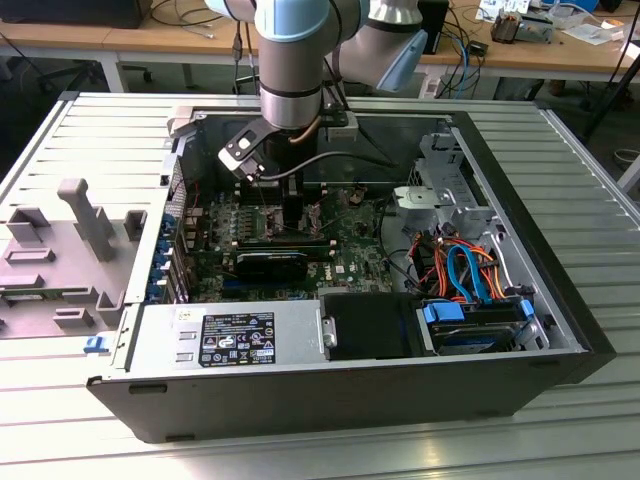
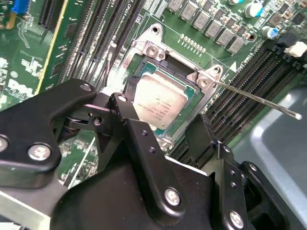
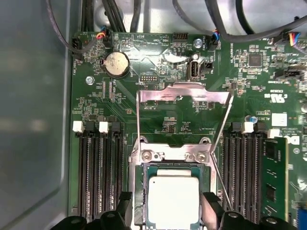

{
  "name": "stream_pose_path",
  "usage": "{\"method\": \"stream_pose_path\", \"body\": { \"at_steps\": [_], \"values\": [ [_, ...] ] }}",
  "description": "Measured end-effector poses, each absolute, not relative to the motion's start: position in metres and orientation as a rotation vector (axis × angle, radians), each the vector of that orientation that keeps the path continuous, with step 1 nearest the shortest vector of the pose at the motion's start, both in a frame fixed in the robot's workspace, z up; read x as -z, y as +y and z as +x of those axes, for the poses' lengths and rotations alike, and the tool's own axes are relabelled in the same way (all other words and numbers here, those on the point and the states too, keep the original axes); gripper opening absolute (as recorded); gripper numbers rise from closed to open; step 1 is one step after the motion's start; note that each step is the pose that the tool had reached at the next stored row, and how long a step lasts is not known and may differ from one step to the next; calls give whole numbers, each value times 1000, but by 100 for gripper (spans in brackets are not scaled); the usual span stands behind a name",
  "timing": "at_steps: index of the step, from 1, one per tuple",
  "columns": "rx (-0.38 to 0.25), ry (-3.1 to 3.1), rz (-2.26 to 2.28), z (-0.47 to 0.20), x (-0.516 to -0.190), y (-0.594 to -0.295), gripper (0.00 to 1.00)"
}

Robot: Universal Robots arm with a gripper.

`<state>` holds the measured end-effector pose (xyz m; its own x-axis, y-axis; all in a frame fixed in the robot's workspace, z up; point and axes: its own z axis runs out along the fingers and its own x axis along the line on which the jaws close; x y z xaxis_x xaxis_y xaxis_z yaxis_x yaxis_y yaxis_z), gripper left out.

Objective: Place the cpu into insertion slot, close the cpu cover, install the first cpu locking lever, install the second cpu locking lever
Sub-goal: 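Place the cpu into insertion slot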

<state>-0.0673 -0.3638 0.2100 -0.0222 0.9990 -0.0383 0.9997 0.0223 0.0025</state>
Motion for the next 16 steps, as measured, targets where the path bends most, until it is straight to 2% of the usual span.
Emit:
{"method": "stream_pose_path", "body": {
  "at_steps": [7,11,12,16],
  "values": [
    [40,2225,2176,-66,-217,-364,66],
    [40,2226,2176,-66,-217,-365,41],
    [40,2226,2176,-66,-217,-365,41],
    [38,2229,2175,-66,-214,-371,17]
  ]
}}
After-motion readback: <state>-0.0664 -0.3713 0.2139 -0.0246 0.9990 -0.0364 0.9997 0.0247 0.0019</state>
